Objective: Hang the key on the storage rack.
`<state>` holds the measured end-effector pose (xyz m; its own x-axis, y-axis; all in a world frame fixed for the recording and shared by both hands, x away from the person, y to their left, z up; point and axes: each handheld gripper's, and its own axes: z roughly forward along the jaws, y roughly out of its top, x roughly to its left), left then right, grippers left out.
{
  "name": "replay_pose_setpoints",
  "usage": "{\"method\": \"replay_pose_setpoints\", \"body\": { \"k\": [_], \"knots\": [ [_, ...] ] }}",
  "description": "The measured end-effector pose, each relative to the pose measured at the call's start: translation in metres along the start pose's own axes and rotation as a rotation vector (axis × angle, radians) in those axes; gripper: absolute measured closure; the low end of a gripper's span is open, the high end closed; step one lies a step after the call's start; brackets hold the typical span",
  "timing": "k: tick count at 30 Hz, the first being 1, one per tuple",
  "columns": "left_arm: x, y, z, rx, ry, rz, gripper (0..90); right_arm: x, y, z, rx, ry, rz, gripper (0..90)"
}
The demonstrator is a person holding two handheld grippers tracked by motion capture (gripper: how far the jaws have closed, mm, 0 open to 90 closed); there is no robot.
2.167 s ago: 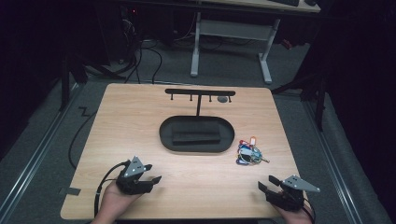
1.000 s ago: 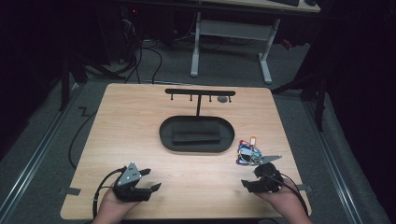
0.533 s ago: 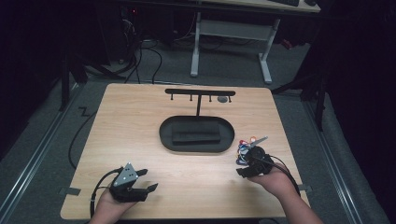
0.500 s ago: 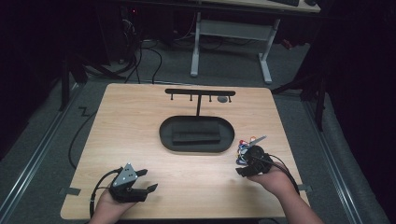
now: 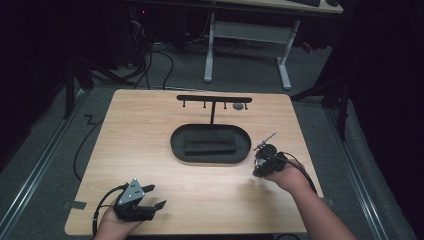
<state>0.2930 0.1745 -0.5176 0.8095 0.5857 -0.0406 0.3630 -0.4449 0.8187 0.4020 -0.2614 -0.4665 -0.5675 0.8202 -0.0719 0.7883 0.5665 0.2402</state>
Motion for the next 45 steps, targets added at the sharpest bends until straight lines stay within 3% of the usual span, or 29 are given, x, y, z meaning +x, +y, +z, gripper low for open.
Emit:
{"method": "replay_pose_setpoints", "body": {
  "k": [4,9,11,19,25,27,38,45],
  "knots": [
    [-0.005,0.0,0.002,0.007,-0.012,0.039,32.5,-0.002,0.004,0.012,0.035,-0.005,0.001,63.7],
    [-0.009,-0.001,0.004,0.013,-0.021,0.079,32.4,-0.004,0.014,0.014,0.027,-0.026,-0.006,64.6],
    [-0.01,-0.001,0.004,0.012,-0.016,0.095,32.5,-0.007,0.019,0.016,0.035,-0.023,0.014,66.0],
    [-0.011,-0.001,0.005,0.017,-0.023,0.127,32.6,-0.009,0.037,0.031,0.113,-0.016,0.025,66.7],
    [-0.01,-0.002,0.004,0.015,-0.022,0.129,32.6,-0.01,0.041,0.032,0.123,0.005,0.033,79.2],
    [-0.01,-0.002,0.004,0.017,-0.023,0.129,32.6,-0.008,0.04,0.029,0.124,0.006,0.032,85.8],
    [-0.012,-0.002,0.006,0.032,-0.024,0.141,32.6,-0.006,0.031,0.002,0.091,-0.01,-0.015,87.0],
    [-0.01,-0.002,0.006,0.023,-0.009,0.132,32.4,-0.01,0.02,-0.026,0.068,0.0,-0.045,87.2]
  ]
}}
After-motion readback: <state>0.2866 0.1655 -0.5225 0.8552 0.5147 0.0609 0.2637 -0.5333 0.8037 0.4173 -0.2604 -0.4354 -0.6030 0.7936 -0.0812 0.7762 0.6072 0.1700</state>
